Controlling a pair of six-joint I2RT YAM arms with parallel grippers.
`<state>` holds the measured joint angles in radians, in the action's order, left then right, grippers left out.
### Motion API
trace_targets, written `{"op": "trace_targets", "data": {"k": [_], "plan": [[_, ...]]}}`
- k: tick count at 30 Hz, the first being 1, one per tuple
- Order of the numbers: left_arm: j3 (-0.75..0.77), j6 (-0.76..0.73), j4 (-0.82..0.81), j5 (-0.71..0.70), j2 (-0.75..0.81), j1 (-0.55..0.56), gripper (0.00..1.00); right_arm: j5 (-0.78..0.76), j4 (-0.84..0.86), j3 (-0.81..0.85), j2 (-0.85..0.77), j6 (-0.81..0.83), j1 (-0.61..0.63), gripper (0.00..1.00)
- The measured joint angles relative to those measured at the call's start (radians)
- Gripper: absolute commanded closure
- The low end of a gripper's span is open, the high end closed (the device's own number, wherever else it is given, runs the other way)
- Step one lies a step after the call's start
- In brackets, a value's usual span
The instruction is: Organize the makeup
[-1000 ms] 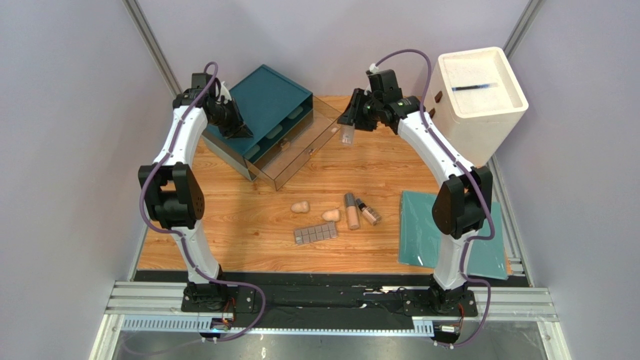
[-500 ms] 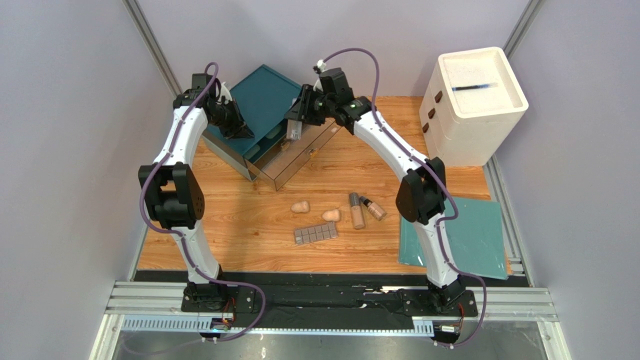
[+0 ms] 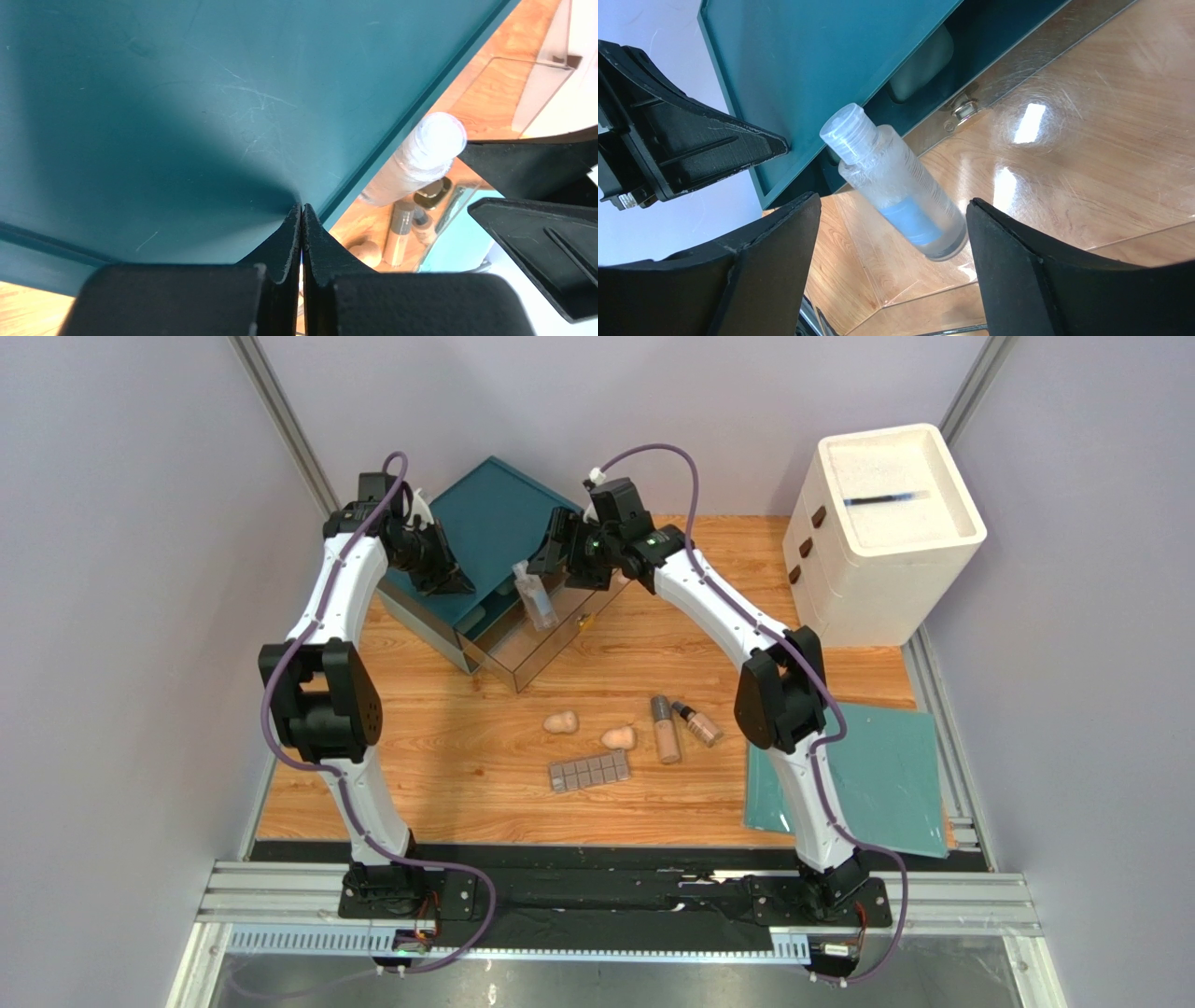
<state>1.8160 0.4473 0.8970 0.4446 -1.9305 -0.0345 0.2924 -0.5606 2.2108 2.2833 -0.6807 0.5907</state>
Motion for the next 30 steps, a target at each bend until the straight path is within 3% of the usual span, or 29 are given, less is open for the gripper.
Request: {"op": "trace_targets", "data": {"k": [7,11,16,21,23,30], "plan": [[0.005,-0.001,0.003,0.007,-0.003,0.0,1.0,-0.032,-0.019,-0.003,-0.016,0.04,0.0,0.2],[0.008,-0.001,0.005,0.014,-0.006,0.0,1.0,-0.09,-0.076,-0.093,-0.149,0.13,0.0,0.2],[0.027,-0.001,0.019,0.02,-0.019,0.0,1.0,-0.182,-0.162,-0.274,-0.414,0.264,-0.008,0.2],[0.038,-0.002,0.026,0.024,-0.026,0.0,1.0,-0.27,-0.23,-0.575,-0.652,0.36,-0.022,0.21],[0.039,-0.002,0.027,0.025,-0.027,0.0,1.0,-0.292,-0.275,-0.724,-0.679,0.381,-0.032,0.22],[0.037,-0.004,0.026,0.029,-0.028,0.0,1.0,-0.329,-0.346,-0.924,-0.592,0.388,-0.04,0.22]]}}
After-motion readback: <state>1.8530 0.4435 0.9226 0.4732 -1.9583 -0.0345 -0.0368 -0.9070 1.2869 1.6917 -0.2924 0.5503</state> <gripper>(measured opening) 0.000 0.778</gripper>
